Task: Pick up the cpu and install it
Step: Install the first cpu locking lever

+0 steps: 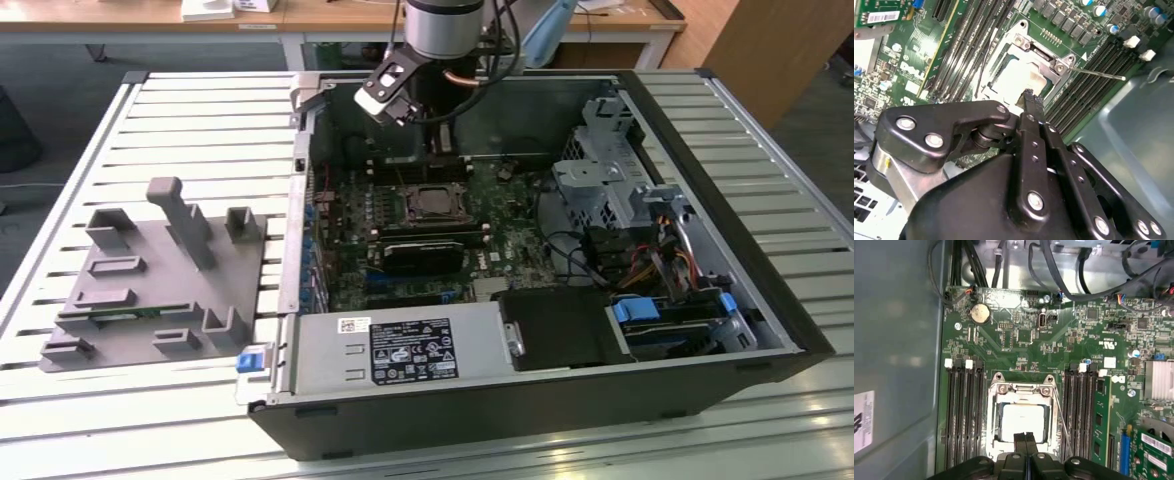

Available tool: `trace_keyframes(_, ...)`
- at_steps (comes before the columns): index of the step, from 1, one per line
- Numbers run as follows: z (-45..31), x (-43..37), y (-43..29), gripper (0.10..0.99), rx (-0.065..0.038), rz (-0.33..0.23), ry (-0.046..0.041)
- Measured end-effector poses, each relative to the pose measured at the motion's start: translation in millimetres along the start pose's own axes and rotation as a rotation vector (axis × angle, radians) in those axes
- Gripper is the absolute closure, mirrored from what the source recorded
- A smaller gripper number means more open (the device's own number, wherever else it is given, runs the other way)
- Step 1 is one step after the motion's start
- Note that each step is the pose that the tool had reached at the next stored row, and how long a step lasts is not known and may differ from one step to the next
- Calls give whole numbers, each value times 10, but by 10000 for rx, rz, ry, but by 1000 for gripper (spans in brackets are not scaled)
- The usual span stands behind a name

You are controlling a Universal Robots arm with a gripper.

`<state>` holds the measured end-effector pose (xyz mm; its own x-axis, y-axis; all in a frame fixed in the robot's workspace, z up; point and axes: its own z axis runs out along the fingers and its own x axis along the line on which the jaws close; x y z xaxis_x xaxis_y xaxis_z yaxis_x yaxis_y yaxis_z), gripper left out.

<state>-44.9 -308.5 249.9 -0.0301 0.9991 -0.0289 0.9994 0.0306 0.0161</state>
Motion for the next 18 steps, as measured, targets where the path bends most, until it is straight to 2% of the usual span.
trace_keyframes(10, -21, -1, 0, 980, 1, 0, -4)
trace_keyframes(18, -78, -2, 1, 980, -8, -242, 2)
